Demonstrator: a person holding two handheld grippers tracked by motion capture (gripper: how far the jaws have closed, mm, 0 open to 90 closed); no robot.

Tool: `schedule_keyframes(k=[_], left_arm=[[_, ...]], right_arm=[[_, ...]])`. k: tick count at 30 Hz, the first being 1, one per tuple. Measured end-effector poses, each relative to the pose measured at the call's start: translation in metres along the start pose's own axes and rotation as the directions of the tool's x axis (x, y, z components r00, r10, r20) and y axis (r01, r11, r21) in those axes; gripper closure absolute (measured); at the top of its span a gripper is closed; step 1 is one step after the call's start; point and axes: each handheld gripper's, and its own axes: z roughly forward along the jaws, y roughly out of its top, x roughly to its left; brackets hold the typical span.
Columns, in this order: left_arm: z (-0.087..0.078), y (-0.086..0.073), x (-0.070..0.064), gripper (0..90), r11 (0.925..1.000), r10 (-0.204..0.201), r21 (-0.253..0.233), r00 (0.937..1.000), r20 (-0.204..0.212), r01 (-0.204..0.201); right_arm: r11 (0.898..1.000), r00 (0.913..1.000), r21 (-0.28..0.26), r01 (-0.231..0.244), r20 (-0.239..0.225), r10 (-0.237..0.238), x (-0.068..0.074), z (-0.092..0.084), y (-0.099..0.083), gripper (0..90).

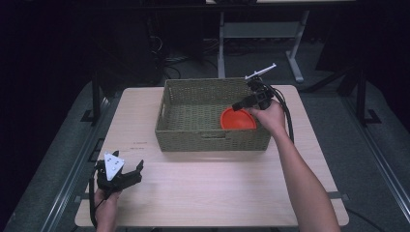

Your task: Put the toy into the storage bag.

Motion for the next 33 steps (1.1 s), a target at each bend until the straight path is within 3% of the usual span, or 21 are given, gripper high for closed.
schedule_keyframes(k=[8,16,33], left_arm=[[0.000,0.000,0.000,12.8,0.9998,0.019,0.011,0.9998,0.002,-0.019],[-0.001,-0.001,0.000,12.8,1.0000,0.003,-0.003,1.0000,-0.001,-0.003],[0.000,0.000,-0.001,12.8,1.0000,0.001,-0.005,1.0000,0.004,-0.001]], right_arm=[[1.000,0.9988,-0.020,-0.013,-0.047,0.012,0.000,-0.006,-0.006,35.6],[1.000,0.9974,-0.027,-0.012,-0.072,0.010,0.003,-0.020,-0.014,31.3],[0.996,0.9913,-0.078,0.047,-0.119,-0.056,0.017,-0.047,-0.024,30.3]])
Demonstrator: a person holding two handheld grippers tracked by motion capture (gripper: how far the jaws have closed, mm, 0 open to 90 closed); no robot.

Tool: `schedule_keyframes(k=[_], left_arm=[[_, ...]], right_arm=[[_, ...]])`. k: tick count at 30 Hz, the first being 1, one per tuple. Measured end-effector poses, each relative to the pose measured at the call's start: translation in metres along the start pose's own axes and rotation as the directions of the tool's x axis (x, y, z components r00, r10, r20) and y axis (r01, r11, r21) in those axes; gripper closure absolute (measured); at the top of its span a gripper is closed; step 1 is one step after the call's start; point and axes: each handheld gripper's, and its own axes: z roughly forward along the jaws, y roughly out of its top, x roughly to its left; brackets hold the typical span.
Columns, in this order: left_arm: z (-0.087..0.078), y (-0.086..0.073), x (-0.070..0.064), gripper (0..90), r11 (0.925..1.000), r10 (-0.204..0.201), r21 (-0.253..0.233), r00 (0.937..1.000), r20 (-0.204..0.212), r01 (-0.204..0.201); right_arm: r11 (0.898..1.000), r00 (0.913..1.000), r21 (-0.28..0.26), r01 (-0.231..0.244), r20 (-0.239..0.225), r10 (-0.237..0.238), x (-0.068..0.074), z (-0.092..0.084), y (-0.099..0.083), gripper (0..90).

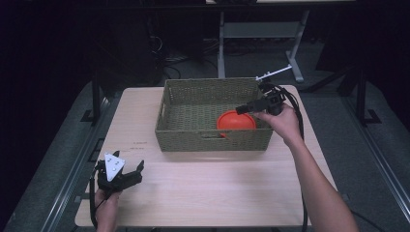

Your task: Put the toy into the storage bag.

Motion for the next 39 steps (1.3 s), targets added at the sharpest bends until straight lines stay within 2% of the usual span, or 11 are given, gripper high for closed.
schedule_keyframes(k=[8,13,25,32,39], left_arm=[[0.000,0.000,0.001,12.8,1.0000,-0.003,0.000,1.0000,0.000,0.003],[0.000,0.000,0.001,12.8,1.0000,0.002,0.001,1.0000,0.000,-0.002],[0.000,0.000,0.001,12.8,1.0000,-0.001,0.001,1.0000,0.000,0.001],[0.000,0.000,0.000,12.8,1.0000,0.002,0.005,1.0000,-0.002,-0.002],[0.000,-0.001,0.000,12.8,1.0000,0.000,0.003,1.0000,-0.002,0.000]], right_arm=[[1.000,0.9997,-0.013,0.020,-0.016,-0.020,0.007,-0.011,-0.009,29.5],[0.999,0.9989,0.002,0.046,-0.013,-0.045,0.010,-0.016,-0.017,28.6],[0.998,0.9983,-0.022,0.055,-0.020,-0.056,0.009,-0.038,-0.046,27.9],[0.998,0.9987,-0.039,0.044,-0.024,-0.045,0.006,-0.053,-0.069,25.5],[0.998,0.9991,-0.053,0.024,-0.033,-0.026,0.001,-0.057,-0.087,24.9]])
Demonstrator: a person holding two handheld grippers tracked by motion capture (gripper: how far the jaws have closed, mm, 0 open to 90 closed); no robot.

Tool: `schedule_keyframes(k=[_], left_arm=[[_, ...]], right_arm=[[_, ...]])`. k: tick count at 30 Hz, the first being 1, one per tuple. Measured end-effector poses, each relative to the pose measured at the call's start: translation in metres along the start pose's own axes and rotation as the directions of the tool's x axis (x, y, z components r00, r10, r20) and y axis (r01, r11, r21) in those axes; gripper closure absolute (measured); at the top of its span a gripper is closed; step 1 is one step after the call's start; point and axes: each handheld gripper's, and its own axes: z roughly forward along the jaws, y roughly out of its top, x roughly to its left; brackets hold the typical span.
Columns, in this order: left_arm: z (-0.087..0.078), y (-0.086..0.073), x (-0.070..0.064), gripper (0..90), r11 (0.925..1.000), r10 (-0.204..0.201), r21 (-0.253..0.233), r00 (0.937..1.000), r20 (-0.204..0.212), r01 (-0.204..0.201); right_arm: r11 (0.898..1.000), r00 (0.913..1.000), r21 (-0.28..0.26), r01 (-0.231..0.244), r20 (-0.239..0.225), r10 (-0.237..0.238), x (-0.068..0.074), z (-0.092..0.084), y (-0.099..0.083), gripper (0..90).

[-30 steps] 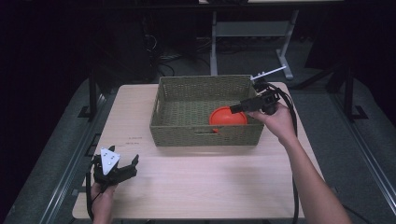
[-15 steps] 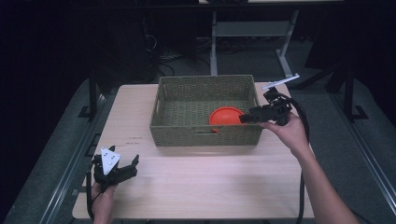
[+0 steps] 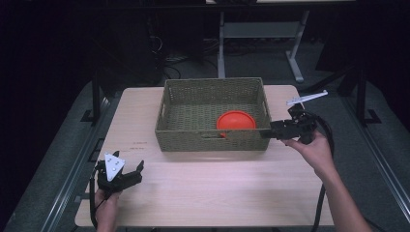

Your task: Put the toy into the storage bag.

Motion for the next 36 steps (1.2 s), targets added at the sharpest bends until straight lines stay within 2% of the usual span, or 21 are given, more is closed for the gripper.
schedule_keyframes(k=[6,10,16,22,36], left_arm=[[0.000,0.000,0.000,12.8,1.0000,0.003,0.006,1.0000,-0.001,-0.003],[0.000,0.000,-0.001,12.8,1.0000,0.003,0.005,1.0000,-0.001,-0.003],[-0.001,0.000,0.001,12.8,0.9999,0.011,0.007,0.9999,-0.004,-0.011],[0.000,0.000,-0.001,12.8,1.0000,-0.003,0.007,1.0000,-0.001,0.003],[0.000,0.000,-0.002,12.8,1.0000,-0.005,0.002,1.0000,0.000,0.005]], right_arm=[[1.000,0.9998,-0.022,-0.008,-0.016,0.008,-0.002,-0.003,-0.022,24.2],[1.000,0.9999,-0.022,-0.013,-0.003,0.013,-0.003,-0.005,-0.034,23.8],[1.000,0.9997,-0.020,-0.021,0.008,0.021,-0.006,-0.007,-0.047,23.7],[1.000,0.9995,-0.014,-0.020,0.023,0.021,-0.005,-0.011,-0.057,22.7],[0.998,0.9985,-0.026,-0.054,0.010,0.054,-0.010,-0.013,-0.091,22.7]])
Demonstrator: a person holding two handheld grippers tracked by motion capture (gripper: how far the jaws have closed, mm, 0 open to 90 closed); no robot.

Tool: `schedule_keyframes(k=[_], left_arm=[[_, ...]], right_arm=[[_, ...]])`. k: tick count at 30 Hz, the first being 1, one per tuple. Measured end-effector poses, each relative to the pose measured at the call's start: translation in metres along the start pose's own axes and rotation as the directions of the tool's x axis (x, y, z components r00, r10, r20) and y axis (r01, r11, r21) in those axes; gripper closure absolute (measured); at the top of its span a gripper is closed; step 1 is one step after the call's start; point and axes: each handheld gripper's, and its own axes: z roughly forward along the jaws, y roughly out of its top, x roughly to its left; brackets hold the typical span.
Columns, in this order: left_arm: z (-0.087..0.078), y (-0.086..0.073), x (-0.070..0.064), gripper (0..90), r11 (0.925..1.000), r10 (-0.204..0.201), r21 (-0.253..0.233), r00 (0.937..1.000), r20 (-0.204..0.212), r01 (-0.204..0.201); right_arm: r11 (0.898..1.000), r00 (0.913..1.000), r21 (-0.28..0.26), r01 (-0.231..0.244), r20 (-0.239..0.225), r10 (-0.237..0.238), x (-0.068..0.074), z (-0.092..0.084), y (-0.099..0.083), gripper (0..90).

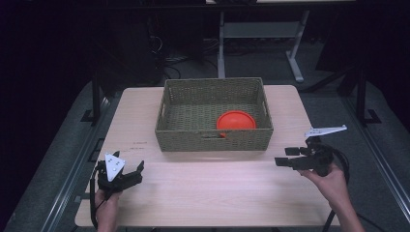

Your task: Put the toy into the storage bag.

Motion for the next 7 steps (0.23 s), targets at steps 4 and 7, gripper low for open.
schedule_keyframes(k=[4,7], left_arm=[[0.000,0.000,0.000,12.8,1.0000,0.000,-0.001,1.0000,0.001,0.000],[0.000,0.000,0.001,12.8,1.0000,0.001,0.000,1.0000,-0.002,-0.001]], right_arm=[[1.000,1.0000,-0.006,-0.002,-0.004,0.002,-0.001,0.001,-0.010,22.3],[1.000,0.9999,-0.016,-0.001,-0.015,0.001,0.001,0.002,-0.019,22.3]])
